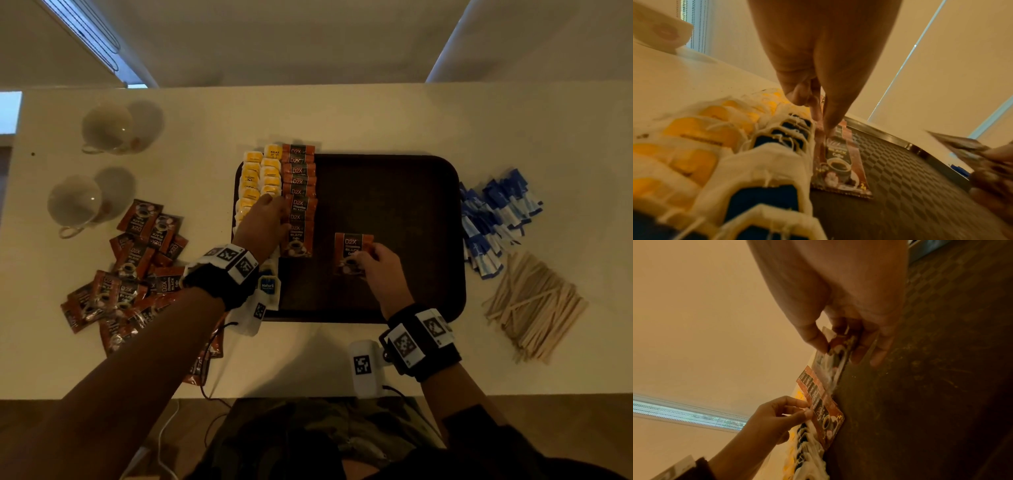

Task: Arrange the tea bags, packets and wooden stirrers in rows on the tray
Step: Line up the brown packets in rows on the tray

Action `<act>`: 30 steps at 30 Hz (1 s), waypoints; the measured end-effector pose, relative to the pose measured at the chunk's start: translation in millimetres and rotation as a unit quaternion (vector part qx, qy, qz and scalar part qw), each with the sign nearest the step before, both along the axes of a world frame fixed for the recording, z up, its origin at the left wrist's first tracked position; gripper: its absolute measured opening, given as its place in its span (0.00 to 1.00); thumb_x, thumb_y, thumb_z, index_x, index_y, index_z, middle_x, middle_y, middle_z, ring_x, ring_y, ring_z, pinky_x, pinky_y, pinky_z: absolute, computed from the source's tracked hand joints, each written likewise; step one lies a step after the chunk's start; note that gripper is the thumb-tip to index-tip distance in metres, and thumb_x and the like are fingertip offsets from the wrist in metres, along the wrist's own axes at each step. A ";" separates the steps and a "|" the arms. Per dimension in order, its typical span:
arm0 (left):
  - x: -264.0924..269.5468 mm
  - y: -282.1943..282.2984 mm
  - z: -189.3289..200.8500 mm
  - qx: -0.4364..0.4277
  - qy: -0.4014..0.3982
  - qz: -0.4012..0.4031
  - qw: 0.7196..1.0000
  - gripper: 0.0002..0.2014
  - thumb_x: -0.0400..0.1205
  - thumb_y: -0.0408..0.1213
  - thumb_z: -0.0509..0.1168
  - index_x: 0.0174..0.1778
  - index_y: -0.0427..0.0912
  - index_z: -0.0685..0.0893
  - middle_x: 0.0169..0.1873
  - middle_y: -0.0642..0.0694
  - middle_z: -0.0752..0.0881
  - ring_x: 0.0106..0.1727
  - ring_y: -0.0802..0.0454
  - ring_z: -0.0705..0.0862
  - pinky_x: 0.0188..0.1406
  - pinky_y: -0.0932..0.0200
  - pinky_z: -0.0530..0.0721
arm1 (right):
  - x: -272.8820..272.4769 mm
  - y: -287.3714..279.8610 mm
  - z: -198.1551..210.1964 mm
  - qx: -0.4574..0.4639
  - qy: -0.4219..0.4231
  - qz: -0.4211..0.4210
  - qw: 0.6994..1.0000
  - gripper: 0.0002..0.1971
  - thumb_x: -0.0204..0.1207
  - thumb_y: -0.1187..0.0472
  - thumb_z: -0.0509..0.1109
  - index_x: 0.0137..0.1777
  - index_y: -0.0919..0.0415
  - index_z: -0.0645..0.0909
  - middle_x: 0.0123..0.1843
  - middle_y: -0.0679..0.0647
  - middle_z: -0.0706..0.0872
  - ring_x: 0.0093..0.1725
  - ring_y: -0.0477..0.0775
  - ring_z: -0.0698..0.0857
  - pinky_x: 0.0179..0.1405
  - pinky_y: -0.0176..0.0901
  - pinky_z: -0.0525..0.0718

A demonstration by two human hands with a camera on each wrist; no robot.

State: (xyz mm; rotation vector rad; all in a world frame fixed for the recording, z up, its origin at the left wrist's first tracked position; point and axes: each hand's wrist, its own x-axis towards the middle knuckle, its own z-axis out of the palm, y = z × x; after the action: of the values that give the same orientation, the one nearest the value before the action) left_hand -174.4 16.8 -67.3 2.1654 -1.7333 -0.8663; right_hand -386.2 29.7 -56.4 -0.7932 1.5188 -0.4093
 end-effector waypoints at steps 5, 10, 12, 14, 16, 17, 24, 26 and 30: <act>-13.9 14.1 3.9 -0.054 -0.009 -0.101 0.993 0.16 0.74 0.32 0.72 0.57 0.34 0.79 0.60 0.37 0.76 0.60 0.43 0.77 0.56 0.55 0.79 | -2.9 5.0 0.1 -0.042 0.010 0.015 0.999 0.08 0.77 0.63 0.70 0.55 0.57 0.80 0.58 0.57 0.85 0.57 0.54 0.85 0.61 0.51 0.84; -28.8 21.8 0.5 0.017 -0.103 -0.178 0.979 0.24 0.76 0.34 0.69 0.68 0.37 0.73 0.66 0.38 0.71 0.70 0.42 0.70 0.63 0.51 0.76 | -0.3 6.6 -1.0 -0.028 -0.001 0.012 1.000 0.10 0.75 0.63 0.72 0.54 0.57 0.78 0.59 0.57 0.85 0.57 0.54 0.85 0.57 0.51 0.86; -29.7 21.1 -0.2 0.022 -0.114 -0.178 0.977 0.25 0.77 0.33 0.68 0.70 0.38 0.70 0.68 0.38 0.69 0.71 0.42 0.69 0.64 0.51 0.76 | -0.1 7.2 -1.2 -0.026 -0.003 0.014 1.000 0.11 0.74 0.63 0.73 0.55 0.57 0.78 0.59 0.57 0.85 0.57 0.53 0.85 0.54 0.46 0.86; -30.3 20.7 0.5 0.026 -0.121 -0.172 0.977 0.27 0.77 0.32 0.68 0.72 0.38 0.68 0.69 0.37 0.69 0.72 0.41 0.69 0.64 0.50 0.76 | 0.0 8.0 -2.4 -0.018 -0.006 0.013 1.000 0.11 0.74 0.63 0.73 0.55 0.58 0.79 0.58 0.57 0.85 0.56 0.53 0.86 0.49 0.42 0.87; -30.3 19.0 0.4 0.025 -0.116 -0.161 0.980 0.28 0.77 0.31 0.68 0.73 0.38 0.68 0.69 0.37 0.69 0.71 0.41 0.70 0.64 0.50 0.76 | -1.1 8.7 -3.8 -0.010 -0.013 0.014 1.000 0.12 0.73 0.63 0.74 0.55 0.59 0.79 0.58 0.57 0.86 0.55 0.52 0.86 0.46 0.39 0.86; -29.9 17.6 0.5 0.025 -0.110 -0.157 0.981 0.28 0.77 0.31 0.68 0.73 0.37 0.68 0.69 0.37 0.69 0.71 0.40 0.71 0.64 0.49 0.77 | -1.7 9.0 -3.7 -0.006 -0.015 0.017 1.000 0.12 0.73 0.63 0.74 0.55 0.59 0.79 0.57 0.57 0.86 0.55 0.52 0.86 0.45 0.38 0.86; -19.8 17.5 12.0 -0.057 0.098 -0.020 0.993 0.10 0.79 0.34 0.67 0.55 0.37 0.81 0.55 0.44 0.81 0.54 0.55 0.79 0.55 0.67 0.78 | 6.7 8.4 -9.8 -0.015 -0.007 0.046 0.999 0.11 0.70 0.63 0.77 0.48 0.58 0.80 0.50 0.57 0.88 0.51 0.54 0.88 0.46 0.43 0.87; -17.8 21.1 18.8 -0.018 0.169 -0.024 0.985 0.10 0.82 0.38 0.64 0.55 0.39 0.83 0.49 0.50 0.84 0.46 0.65 0.80 0.45 0.80 0.75 | 13.5 7.7 -11.2 -0.028 -0.002 0.070 0.997 0.10 0.69 0.63 0.78 0.45 0.55 0.79 0.50 0.56 0.87 0.50 0.52 0.87 0.47 0.44 0.88; -10.4 26.5 17.7 0.014 0.169 -0.054 0.984 0.07 0.79 0.34 0.68 0.52 0.40 0.86 0.48 0.48 0.86 0.45 0.63 0.80 0.44 0.79 0.73 | 26.8 7.6 -14.9 -0.047 0.018 0.117 0.992 0.12 0.68 0.61 0.79 0.48 0.56 0.81 0.52 0.53 0.86 0.53 0.51 0.86 0.54 0.52 0.87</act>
State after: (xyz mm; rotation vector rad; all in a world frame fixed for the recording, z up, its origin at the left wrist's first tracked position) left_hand -184.9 43.3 -49.7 1.8206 -1.6829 -1.2124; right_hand -359.4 37.3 -71.2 -1.0452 1.4274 -0.2955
